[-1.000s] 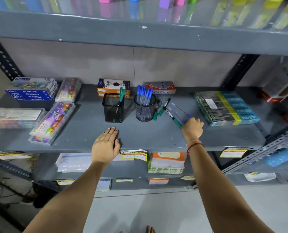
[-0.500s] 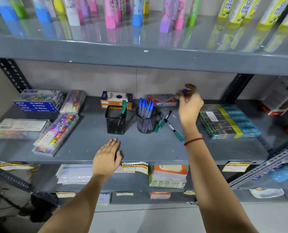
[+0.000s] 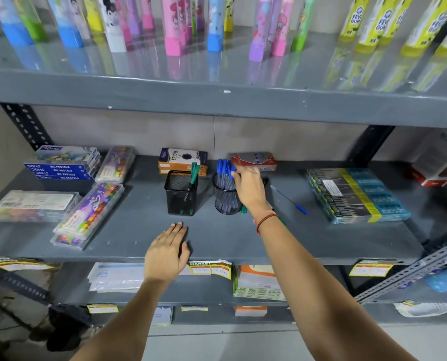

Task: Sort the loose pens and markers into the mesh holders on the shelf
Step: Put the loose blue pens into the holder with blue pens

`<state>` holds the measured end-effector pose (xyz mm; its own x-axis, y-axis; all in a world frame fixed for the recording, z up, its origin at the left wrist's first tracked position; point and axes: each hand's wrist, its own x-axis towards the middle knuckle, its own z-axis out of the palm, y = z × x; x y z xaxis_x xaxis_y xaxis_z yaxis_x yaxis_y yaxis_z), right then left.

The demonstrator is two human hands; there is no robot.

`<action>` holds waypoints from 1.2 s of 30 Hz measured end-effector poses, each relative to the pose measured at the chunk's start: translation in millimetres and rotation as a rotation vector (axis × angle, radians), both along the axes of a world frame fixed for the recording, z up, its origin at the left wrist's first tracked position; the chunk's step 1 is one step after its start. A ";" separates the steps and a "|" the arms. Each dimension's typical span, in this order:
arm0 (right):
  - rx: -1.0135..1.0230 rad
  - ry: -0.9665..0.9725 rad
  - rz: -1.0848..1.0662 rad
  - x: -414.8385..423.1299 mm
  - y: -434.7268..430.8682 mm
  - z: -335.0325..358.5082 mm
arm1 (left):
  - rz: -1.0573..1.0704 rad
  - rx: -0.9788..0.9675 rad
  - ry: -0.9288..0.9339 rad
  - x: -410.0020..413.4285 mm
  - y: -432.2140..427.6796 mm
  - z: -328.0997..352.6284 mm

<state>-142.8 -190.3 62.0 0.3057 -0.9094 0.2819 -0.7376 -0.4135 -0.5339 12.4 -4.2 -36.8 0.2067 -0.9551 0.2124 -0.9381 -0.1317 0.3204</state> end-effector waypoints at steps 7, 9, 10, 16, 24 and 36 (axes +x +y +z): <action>-0.093 -0.041 -0.096 -26.5 -5.9 -4.1 | 0.002 0.002 -0.004 -0.4 -0.2 0.1; -0.054 -0.019 -0.226 -51.1 -12.7 -10.1 | 0.004 0.003 -0.001 -0.4 -0.5 0.6; -0.007 0.039 -0.281 -65.5 -15.7 -15.6 | 0.003 0.001 0.001 -1.1 0.1 0.2; 0.224 0.332 -0.488 -124.1 -8.9 -52.5 | 0.011 -0.001 -0.002 -2.2 -0.1 0.1; 0.144 0.118 -0.510 -123.3 4.0 -50.9 | 0.006 0.012 0.000 -2.2 1.2 1.6; -0.353 -0.724 -0.197 -50.5 2.6 79.6 | -0.002 0.051 -0.016 -1.2 2.4 3.2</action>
<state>-193.3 -187.7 141.6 -0.2165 -0.7488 0.6265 -0.3373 -0.5448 -0.7677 11.2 -1.8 -33.5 0.2013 -0.9652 0.1669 -0.9434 -0.1451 0.2983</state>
